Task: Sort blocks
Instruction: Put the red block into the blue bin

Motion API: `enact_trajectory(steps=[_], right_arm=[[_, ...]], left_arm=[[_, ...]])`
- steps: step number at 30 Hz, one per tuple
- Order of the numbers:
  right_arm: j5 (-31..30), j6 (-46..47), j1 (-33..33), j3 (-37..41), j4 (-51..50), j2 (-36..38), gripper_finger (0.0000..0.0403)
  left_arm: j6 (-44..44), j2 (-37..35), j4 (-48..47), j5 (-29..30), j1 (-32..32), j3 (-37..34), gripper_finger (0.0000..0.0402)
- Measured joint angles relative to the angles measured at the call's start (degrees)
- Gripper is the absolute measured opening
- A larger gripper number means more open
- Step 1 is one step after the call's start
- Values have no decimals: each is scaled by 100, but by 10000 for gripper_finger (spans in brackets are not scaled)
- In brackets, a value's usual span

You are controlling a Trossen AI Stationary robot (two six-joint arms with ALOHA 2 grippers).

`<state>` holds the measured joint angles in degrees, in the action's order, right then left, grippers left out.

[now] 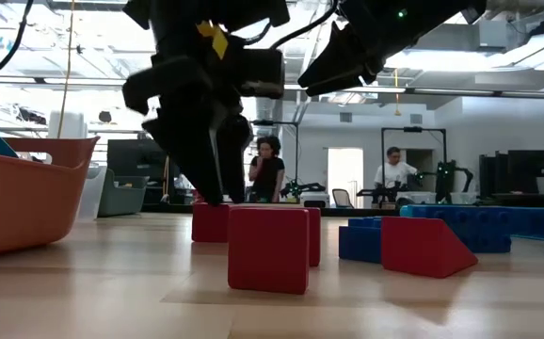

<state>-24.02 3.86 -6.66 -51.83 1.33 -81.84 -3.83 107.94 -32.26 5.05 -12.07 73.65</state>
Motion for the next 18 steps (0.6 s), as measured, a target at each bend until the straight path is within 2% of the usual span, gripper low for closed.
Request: enact_trajectory(steps=[10, 13, 18], right_arm=[[-6, 4, 0, 0, 1, 0, 280], [-7, 4, 0, 0, 4, 0, 280], [-8, 4, 0, 0, 4, 0, 280]], left_arm=[[143, 0, 223, 69, -8, -337, 361], [194, 0, 406, 65, -14, -456, 344], [231, 0, 610, 67, -14, -466, 292]])
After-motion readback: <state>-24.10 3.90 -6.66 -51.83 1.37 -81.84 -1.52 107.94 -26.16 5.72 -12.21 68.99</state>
